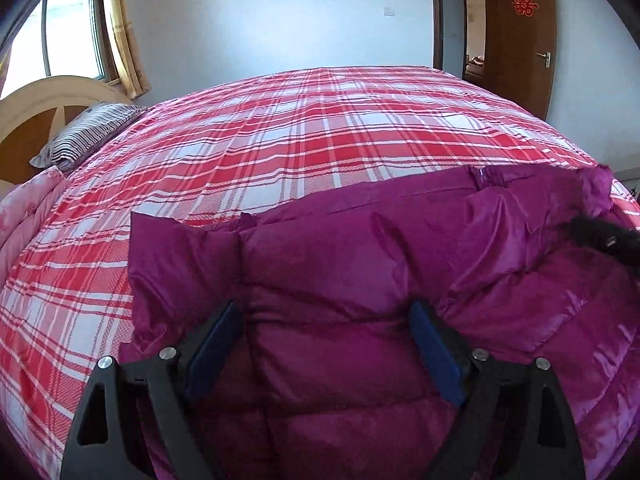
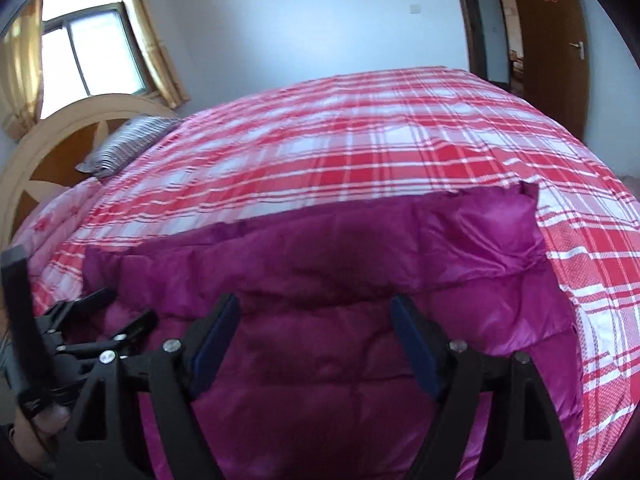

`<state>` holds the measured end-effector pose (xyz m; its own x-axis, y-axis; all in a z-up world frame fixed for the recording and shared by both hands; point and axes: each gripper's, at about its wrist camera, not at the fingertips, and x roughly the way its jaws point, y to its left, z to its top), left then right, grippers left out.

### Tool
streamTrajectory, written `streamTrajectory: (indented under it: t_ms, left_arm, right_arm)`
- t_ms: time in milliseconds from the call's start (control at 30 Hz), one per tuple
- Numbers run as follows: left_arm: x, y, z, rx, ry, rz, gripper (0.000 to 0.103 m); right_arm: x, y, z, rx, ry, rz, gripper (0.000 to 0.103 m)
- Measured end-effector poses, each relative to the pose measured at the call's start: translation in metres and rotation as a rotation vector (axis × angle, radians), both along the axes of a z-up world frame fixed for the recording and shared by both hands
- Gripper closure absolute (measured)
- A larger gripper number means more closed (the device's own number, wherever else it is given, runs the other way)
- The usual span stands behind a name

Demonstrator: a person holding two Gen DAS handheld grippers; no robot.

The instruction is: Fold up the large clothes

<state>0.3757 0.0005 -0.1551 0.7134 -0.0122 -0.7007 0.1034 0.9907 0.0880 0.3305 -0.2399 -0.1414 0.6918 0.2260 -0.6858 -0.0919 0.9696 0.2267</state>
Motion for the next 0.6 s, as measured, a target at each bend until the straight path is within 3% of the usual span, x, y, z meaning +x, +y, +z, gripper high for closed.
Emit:
streamTrajectory:
  t_ms: [133,233,300,367,467,600]
  left_arm:
    - [-0.013,-0.007,0.029,-0.005,-0.083,-0.029,0.015]
    - [-0.014,-0.023,0.036,0.048,-0.127,-0.078,0.015]
    - [-0.002,-0.027,0.026,0.101,-0.115,-0.064,0.015]
    - [0.02,-0.02,0.004,0.132,-0.05,-0.02,0.015]
    - [0.032,-0.003,-0.005,0.015,0.0,0.006,0.012]
    - [0.033,-0.004,-0.01,0.036,0.006,0.018,0.01]
  right_arm:
    - [0.007,0.001,-0.013,-0.012,0.018,0.005,0.022]
    - [0.01,0.01,-0.013,-0.049,0.018,0.017,0.022]
    - [0.014,0.015,-0.015,-0.069,0.026,0.024,0.022]
    - [0.017,0.015,-0.018,-0.079,0.027,0.023,0.022]
    - [0.02,0.016,-0.023,-0.087,0.046,0.01,0.022]
    - [0.024,0.019,-0.028,-0.118,0.072,0.005,0.021]
